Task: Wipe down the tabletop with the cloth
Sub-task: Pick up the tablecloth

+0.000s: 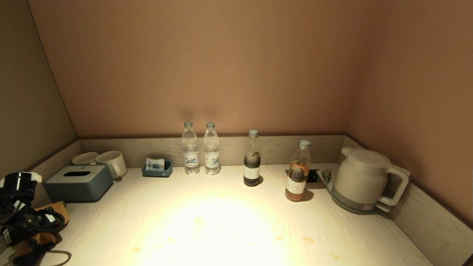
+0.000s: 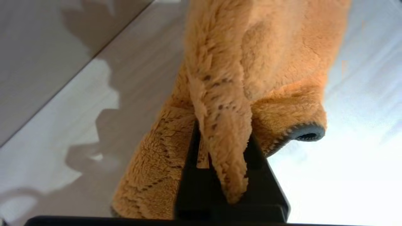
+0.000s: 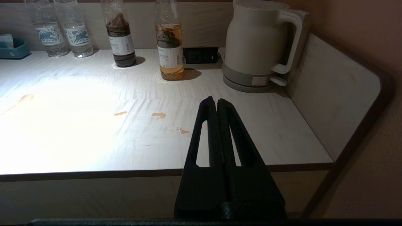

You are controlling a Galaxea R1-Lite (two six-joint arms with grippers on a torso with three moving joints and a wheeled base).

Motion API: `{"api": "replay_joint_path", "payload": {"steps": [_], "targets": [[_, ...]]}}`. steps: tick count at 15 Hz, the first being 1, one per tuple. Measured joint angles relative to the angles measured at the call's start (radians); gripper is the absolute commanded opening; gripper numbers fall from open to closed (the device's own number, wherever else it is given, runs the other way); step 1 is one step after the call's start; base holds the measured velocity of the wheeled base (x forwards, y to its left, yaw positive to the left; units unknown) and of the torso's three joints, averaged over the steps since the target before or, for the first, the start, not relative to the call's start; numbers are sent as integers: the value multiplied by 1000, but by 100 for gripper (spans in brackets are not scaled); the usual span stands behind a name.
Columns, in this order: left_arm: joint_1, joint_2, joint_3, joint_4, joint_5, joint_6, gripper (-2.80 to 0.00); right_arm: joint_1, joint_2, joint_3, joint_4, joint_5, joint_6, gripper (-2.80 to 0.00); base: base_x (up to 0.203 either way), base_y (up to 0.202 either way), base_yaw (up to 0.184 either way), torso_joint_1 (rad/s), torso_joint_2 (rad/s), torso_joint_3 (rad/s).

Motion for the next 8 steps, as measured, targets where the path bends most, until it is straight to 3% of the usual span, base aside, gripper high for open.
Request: {"api": "replay_joint_path", "payload": {"steps": [8], "targets": [[-42,-174,55,15,-15,3,-280,0,-1,0,0,0,0,-280,0,0,0,0,0,0]]}}
